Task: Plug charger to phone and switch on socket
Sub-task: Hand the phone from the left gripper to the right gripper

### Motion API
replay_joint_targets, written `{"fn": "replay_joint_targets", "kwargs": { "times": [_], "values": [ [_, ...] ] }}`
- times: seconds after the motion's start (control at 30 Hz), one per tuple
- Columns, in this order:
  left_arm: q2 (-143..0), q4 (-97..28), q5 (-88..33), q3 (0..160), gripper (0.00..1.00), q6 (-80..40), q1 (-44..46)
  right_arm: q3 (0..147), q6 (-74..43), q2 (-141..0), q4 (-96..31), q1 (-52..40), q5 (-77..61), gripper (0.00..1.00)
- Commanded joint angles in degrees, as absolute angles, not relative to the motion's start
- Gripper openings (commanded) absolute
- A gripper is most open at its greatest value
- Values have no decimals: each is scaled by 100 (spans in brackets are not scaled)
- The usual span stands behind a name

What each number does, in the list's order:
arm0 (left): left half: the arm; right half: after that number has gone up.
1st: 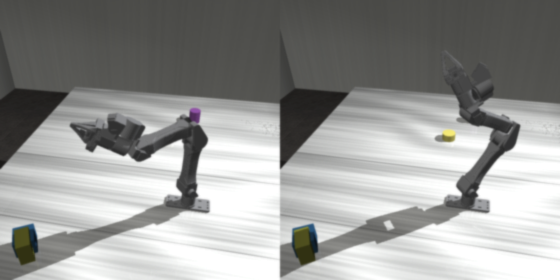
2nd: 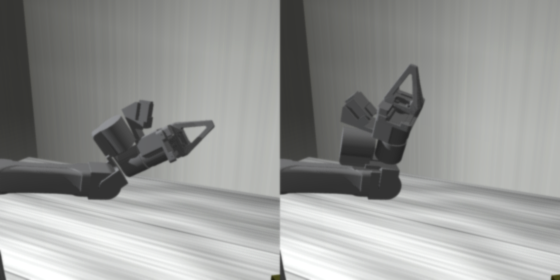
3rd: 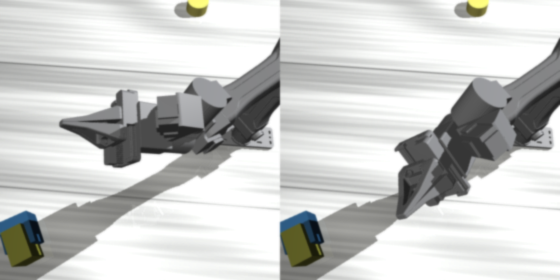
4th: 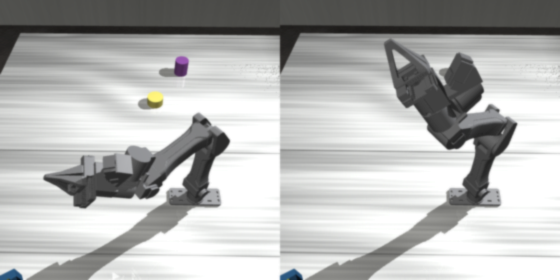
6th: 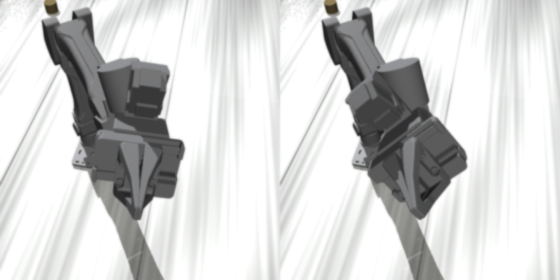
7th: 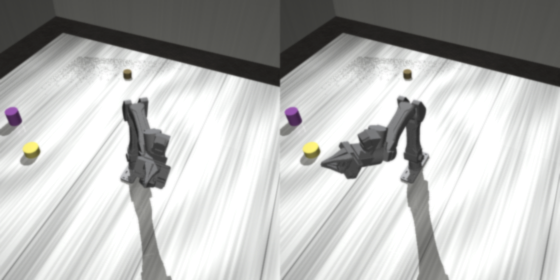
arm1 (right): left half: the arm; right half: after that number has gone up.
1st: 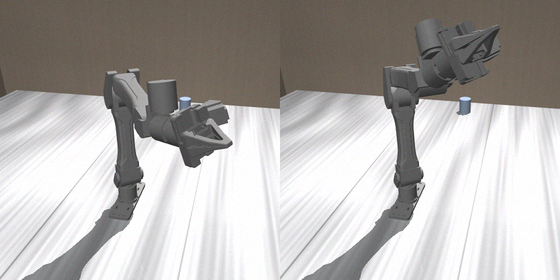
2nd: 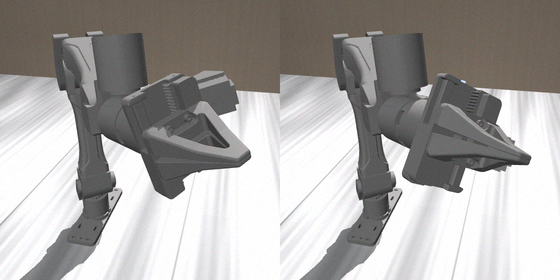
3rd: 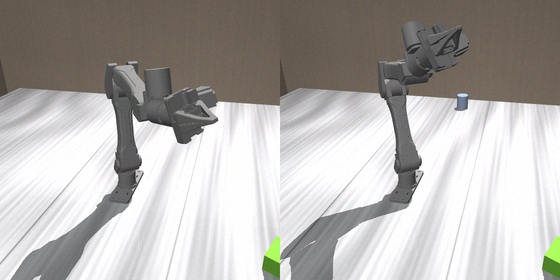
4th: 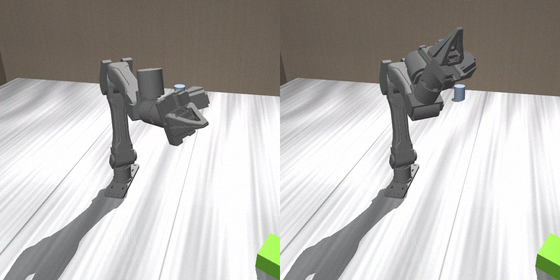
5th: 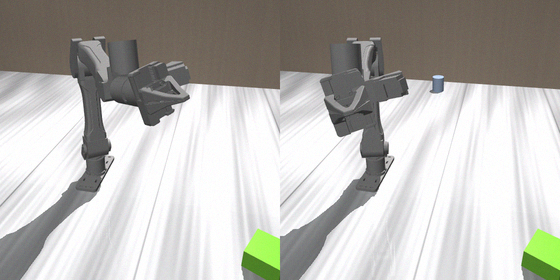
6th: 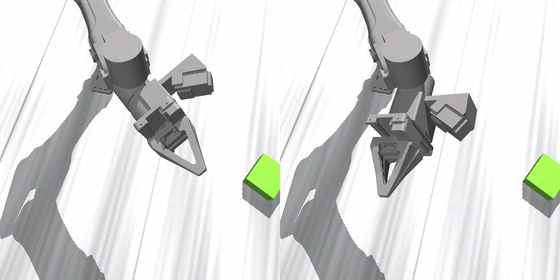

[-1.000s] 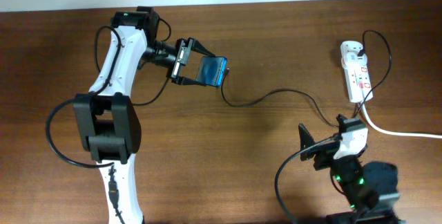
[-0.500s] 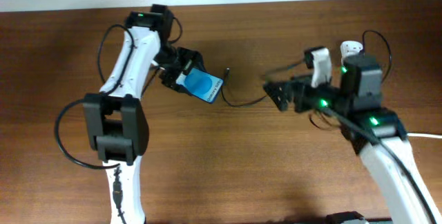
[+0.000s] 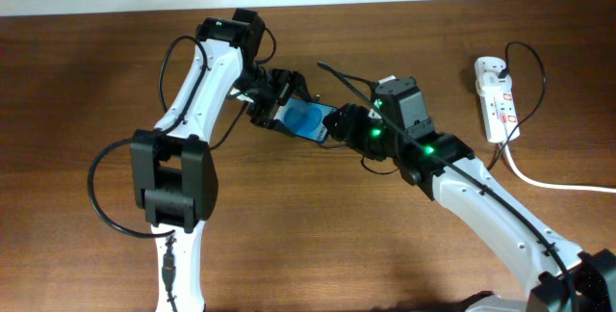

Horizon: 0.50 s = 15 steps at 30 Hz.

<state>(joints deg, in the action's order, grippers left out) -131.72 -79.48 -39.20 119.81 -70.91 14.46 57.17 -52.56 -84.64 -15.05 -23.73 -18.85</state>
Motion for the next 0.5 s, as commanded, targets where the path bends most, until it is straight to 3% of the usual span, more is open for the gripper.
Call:
{"fn": "replay_joint_targets", "kwargs": {
  "times": [0.0,0.17,0.47],
  "values": [
    [-13155,-8060,-4224,12119,0,-6681,1457,5808,-5321,-8613,-1439,-2410,-1756,55],
    [-13155,-8243,-4222,12119,0,-6497,1645,5808,-5321,-8858,-1100,-2637,-1767,46],
    [-13155,-8235,-4224,12119,0,-6504,1848,5808,-5321,-9085,-1044,-2814,-1490,40]
  ]
}}
